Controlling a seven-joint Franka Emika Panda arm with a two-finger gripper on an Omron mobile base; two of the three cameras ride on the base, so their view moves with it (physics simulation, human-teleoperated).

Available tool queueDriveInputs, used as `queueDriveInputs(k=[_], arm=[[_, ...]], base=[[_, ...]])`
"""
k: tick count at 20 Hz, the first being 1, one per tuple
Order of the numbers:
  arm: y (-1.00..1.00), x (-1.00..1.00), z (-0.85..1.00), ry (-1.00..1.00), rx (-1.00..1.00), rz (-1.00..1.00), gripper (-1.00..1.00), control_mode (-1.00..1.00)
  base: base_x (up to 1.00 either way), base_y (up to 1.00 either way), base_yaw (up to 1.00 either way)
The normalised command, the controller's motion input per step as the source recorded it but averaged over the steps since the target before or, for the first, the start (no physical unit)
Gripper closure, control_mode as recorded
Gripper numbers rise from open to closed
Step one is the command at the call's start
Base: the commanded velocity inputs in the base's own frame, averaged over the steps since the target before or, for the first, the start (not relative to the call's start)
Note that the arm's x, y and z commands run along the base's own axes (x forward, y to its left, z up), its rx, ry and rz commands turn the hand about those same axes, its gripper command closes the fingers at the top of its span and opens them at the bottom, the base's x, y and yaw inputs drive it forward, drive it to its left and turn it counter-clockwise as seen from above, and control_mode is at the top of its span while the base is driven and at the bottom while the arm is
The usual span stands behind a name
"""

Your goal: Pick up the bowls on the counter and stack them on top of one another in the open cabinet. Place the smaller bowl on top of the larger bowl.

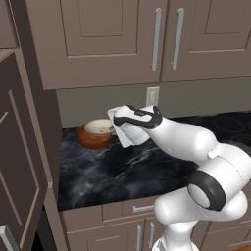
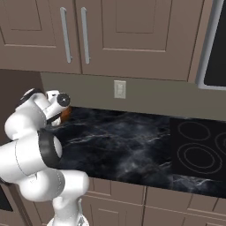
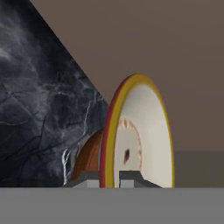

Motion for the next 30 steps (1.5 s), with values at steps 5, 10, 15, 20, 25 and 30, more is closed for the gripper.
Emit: queueDriveInputs(k=[5,10,15,20,25,30], arm=[[0.0,0.08,-0.05,0.0,0.0,0.0,1.0,-1.0],[0.0,0.1,-0.08,0.0,0.0,0.0,1.0,-1.0],[0.02,0.06,-0.19,0.0,-0.01,0.0,1.0,-1.0],[0.01,0.03,-0.18,0.0,-0.02,0.0,1.0,-1.0],[0.0,0.03,-0.09,-0.01,-0.02,0.0,1.0,-1.0],[0.0,0.05,-0.09,-0.01,-0.02,0.0,1.0,-1.0]], base=[[0.0,0.0,0.0],[0.0,0.0,0.0],[0.0,0.0,0.0],[0.0,0.0,0.0],[0.0,0.0,0.0],[0.0,0.0,0.0]])
